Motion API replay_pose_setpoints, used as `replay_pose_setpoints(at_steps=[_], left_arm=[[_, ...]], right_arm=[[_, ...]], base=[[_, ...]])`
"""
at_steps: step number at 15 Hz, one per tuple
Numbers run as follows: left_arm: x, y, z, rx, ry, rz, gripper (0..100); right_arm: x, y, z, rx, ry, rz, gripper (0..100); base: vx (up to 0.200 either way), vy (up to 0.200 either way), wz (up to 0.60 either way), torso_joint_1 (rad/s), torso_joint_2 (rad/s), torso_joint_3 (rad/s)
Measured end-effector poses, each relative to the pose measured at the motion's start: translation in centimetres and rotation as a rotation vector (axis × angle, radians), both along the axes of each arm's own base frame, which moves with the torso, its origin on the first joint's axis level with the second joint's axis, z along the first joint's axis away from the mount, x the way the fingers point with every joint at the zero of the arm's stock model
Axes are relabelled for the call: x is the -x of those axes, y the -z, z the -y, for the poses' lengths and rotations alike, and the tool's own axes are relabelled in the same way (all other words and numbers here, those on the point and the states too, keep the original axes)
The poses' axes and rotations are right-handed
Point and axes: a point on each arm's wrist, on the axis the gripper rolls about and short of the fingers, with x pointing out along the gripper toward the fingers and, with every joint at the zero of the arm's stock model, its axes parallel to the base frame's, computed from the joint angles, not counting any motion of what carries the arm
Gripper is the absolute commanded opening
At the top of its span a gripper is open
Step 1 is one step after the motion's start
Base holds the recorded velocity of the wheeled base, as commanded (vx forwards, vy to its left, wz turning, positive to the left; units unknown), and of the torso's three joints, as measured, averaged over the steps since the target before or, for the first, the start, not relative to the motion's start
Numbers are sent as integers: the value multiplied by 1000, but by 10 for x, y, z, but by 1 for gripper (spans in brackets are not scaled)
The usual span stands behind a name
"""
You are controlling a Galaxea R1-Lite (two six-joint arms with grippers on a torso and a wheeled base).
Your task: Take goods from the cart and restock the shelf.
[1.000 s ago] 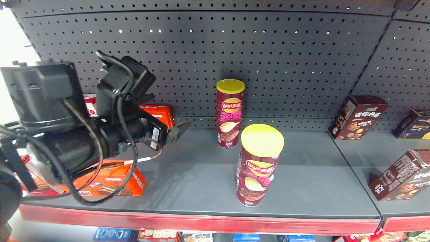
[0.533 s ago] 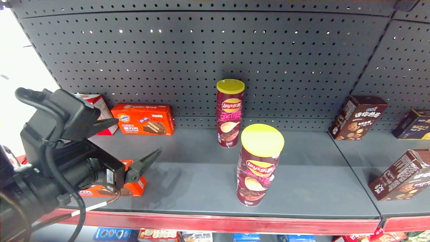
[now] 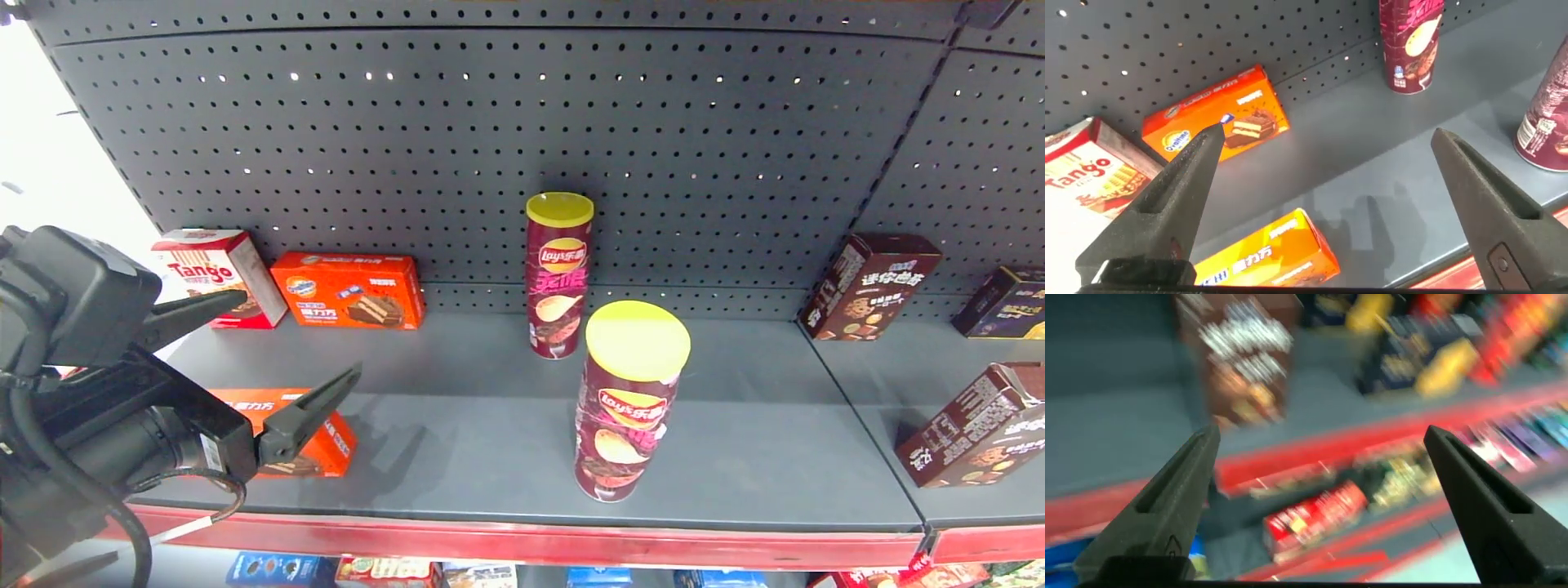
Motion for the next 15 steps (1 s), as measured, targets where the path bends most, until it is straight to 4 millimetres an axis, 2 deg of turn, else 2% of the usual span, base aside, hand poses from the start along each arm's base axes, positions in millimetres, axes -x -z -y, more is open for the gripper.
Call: replay_pose_setpoints(at_steps=[3,4,6,10,13,15], left_arm=[[1,1,0,-1,3,-2,100],[1,1,0,-1,3,-2,100],[1,1,0,-1,2,-1,100],[0,0,-1,-1,-4,0,100],[0,1,-1,-2,-7,-2,100],[0,1,-1,-1,-8,-3,100]], right_arm=[[-15,-80,6,50,-334,-13,100],[-25,-97,8,71,-448,-35,100],[-51,-116,7,87,-639,-102,100],[-95,-117,-15,98,-901,-249,100],[-123,-108,-37,114,-1011,-257,100],[-140,-95,-51,119,-1048,-292,100]], base=[[0,0,0,0,0,0],[0,0,0,0,0,0],[0,0,0,0,0,0],[0,0,0,0,0,0],[0,0,0,0,0,0],[0,0,0,0,0,0]])
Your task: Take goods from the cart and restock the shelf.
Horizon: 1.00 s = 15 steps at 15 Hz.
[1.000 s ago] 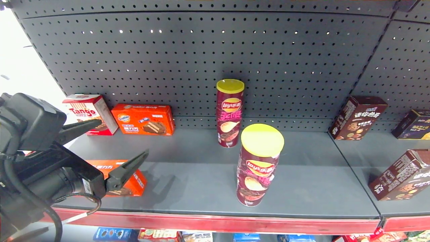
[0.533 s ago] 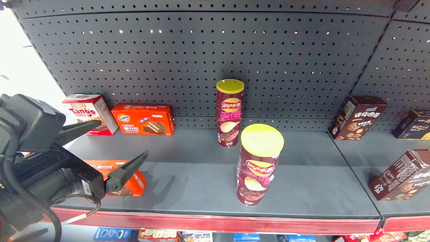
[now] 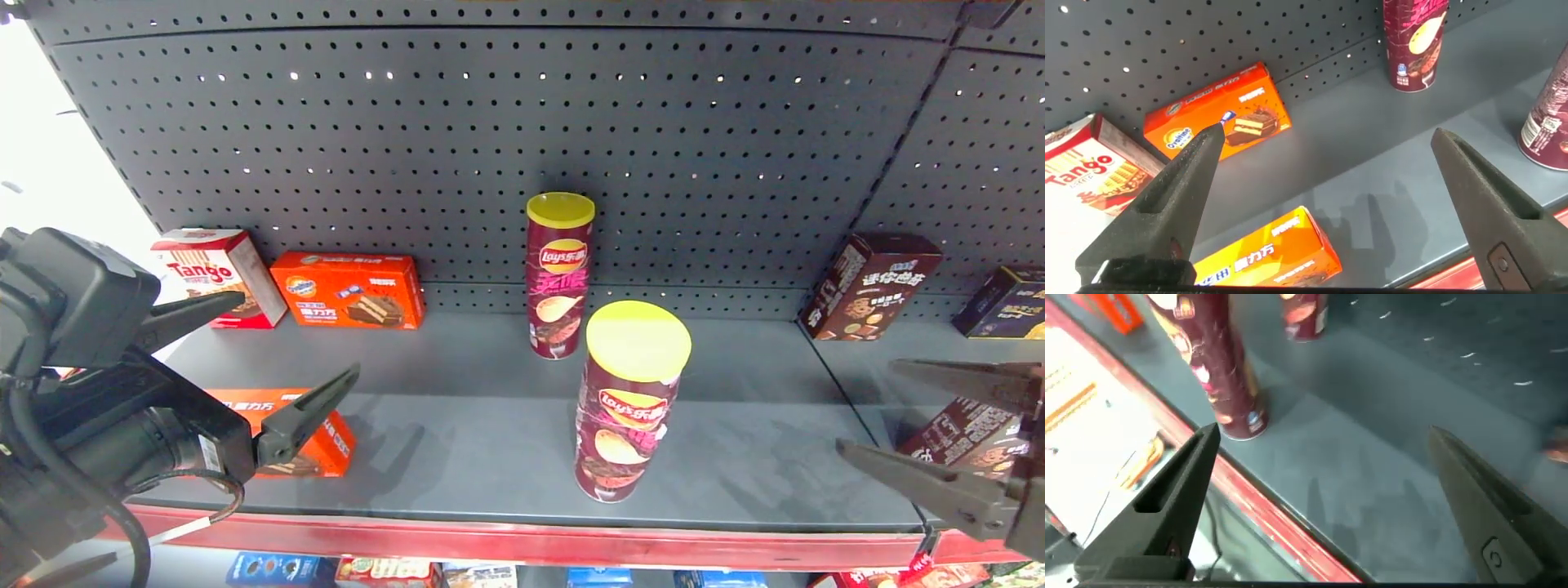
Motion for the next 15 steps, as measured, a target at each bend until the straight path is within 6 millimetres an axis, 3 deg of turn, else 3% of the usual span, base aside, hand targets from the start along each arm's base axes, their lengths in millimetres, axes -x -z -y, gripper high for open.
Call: replay_pose_setpoints(at_steps=[5,10,15], left_arm=[[0,3,-2,9,-11,-15,100],[0,5,-2,8,-9,-19,100],[0,5,-2,7,-8,-19,100]], right_arm=[[-24,25,-22,61,-52,-109,100],[-42,35,-35,108,-72,-139,100],[-58,33,-53,122,-94,-144,100]], base=[[0,0,0,0,0,0],[0,0,0,0,0,0],[0,0,0,0,0,0]])
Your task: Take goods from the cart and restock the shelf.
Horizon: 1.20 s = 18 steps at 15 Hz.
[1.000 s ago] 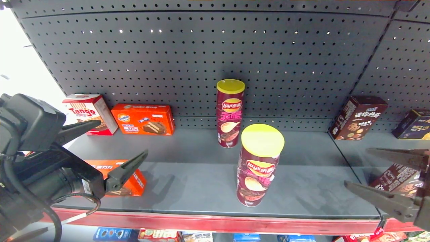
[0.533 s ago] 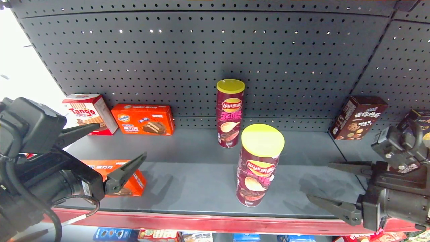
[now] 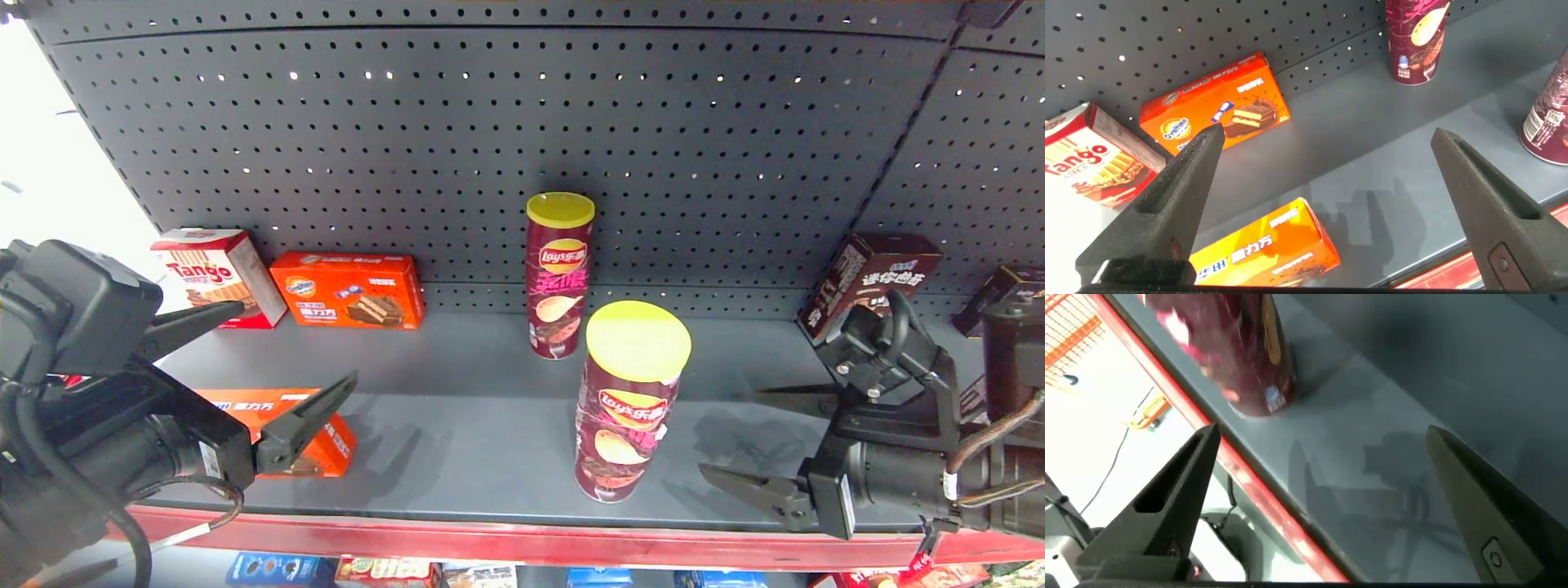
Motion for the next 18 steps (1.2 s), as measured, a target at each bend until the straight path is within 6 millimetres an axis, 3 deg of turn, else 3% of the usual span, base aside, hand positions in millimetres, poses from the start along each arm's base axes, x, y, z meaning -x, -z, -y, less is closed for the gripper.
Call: replay_pose_setpoints(at_steps=[6,18], left_arm=[[1,-1,-2,4,-9,5,100],[2,-1,-3,23,-12,0,100]], right_arm=[[-16,1,-23,33,-57,5,100],[-46,7,-24,75,7,2,100]], base=[[0,0,0,0,0,0],[0,0,0,0,0,0]])
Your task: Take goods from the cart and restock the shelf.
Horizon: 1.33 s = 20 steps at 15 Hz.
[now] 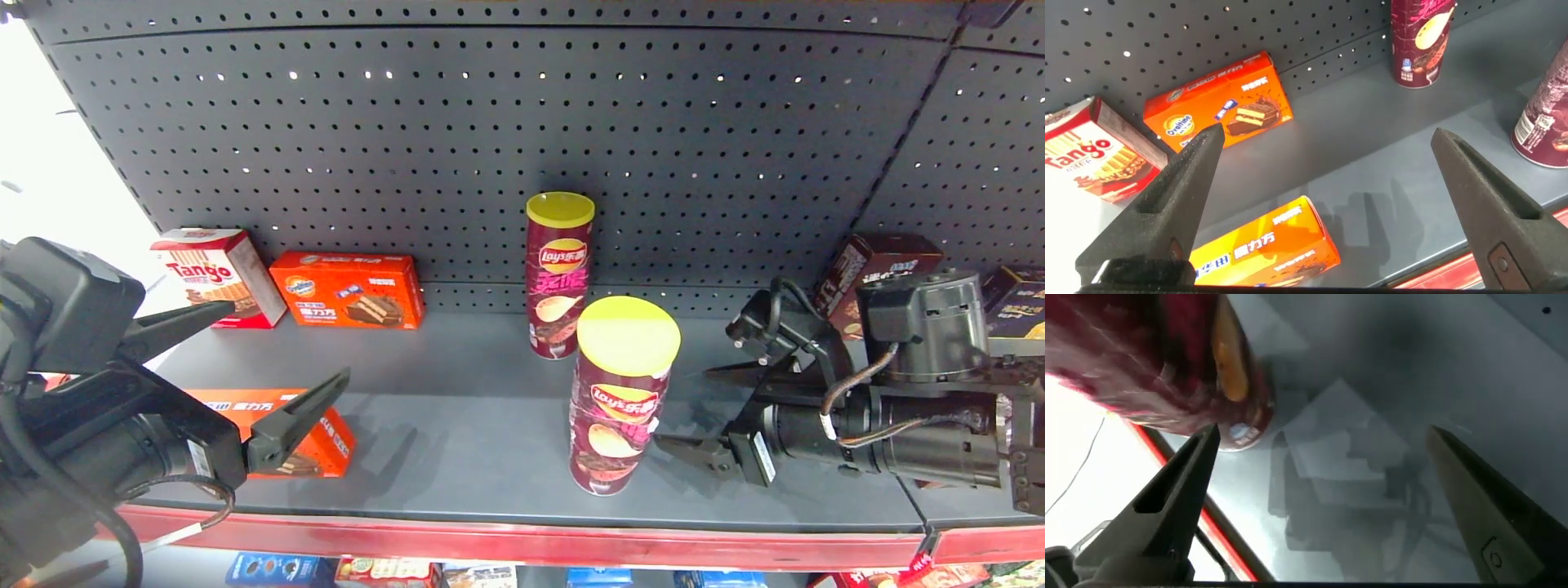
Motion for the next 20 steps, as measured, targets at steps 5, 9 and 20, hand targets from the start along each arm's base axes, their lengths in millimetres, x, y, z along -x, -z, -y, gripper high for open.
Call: replay_pose_setpoints(at_steps=[5,9,20], left_arm=[[4,7,-2,-7,0,-16,100],[6,7,-3,-6,0,-14,100],[10,12,-5,-12,-2,-24,100]], right_arm=[[22,0,2,-7,-46,-2,100],[38,-6,-3,-28,-103,16,100],[16,-6,-13,-26,-78,25,100]], base=[[0,0,0,0,0,0],[0,0,0,0,0,0],[0,0,0,0,0,0]])
